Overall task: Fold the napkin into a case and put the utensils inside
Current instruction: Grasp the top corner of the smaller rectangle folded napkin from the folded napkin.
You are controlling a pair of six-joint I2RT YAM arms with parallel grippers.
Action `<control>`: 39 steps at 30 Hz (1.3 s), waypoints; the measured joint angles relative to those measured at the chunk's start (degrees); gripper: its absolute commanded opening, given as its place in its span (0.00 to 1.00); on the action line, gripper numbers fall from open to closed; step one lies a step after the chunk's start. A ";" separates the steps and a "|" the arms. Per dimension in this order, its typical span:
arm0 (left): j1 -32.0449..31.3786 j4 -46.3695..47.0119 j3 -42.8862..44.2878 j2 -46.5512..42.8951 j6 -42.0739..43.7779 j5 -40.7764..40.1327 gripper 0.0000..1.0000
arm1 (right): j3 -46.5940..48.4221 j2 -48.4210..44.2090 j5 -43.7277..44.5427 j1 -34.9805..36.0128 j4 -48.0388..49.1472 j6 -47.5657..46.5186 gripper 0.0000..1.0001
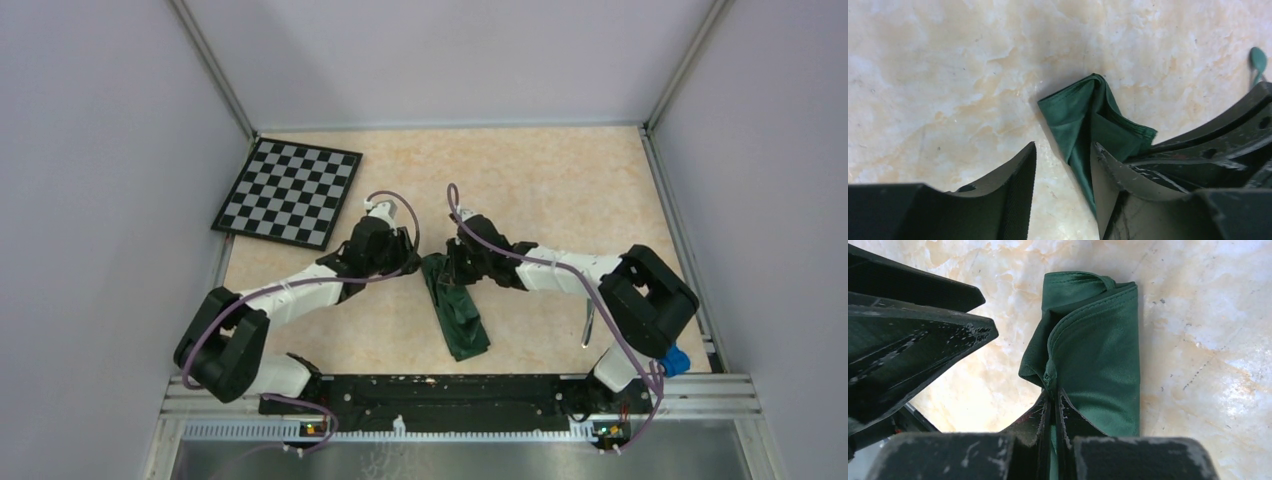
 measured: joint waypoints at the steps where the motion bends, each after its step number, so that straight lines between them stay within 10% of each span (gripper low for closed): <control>1: -0.09 0.46 0.00 0.48 1.03 -0.37 0.48 | 0.00 -0.04 -0.15 -0.31 -0.11 0.66 0.00; 21: -10.01 3.41 4.66 11.45 13.79 -10.38 0.54 | 0.00 -1.27 -2.56 -2.97 -2.51 4.31 0.00; 39: -15.43 1.38 9.14 16.00 17.51 -24.92 0.37 | 0.02 -1.27 -2.80 -2.97 -3.82 4.50 0.00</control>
